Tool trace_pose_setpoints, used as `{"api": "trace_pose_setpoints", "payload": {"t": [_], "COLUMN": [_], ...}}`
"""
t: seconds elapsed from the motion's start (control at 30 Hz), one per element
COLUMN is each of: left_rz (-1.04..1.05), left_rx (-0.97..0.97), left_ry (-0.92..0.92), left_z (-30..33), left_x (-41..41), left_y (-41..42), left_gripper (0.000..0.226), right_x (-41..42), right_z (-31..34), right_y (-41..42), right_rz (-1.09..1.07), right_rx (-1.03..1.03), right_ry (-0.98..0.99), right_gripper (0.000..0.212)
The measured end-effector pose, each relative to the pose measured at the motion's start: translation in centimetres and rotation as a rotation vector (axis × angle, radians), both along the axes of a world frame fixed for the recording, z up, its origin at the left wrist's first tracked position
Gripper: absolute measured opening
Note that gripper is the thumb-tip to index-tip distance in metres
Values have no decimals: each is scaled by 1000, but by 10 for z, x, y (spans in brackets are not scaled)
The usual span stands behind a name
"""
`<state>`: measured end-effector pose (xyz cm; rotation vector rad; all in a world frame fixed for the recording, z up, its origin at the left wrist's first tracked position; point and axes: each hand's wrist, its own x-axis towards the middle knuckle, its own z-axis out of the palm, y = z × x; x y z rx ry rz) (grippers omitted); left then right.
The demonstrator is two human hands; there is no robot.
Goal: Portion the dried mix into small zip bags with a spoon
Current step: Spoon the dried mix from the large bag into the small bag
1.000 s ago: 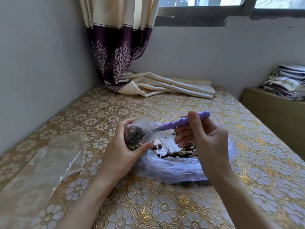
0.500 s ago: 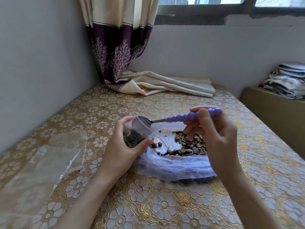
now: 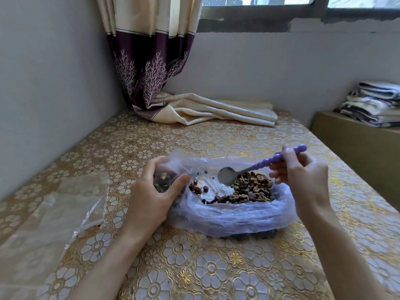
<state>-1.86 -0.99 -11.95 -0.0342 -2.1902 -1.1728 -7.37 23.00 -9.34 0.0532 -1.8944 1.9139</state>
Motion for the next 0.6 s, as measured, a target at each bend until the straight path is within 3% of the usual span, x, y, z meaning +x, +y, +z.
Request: {"api": "trace_pose_setpoints", "payload": {"t": [0.37,0.6], "left_rz": [27,25], "left_rx": [141,146], "left_ry": [68,73], "left_z": [4,5], "left_x": [3,3], "left_y": [0,1], "left_gripper": [52,51], "right_x": [13,18], "right_z": [0,-2], "right_y": [-27,-40], "right_rz": [273,298], "right_rx": [60,56], "right_ry": [-199,-218], "right_gripper": [37,33]}}
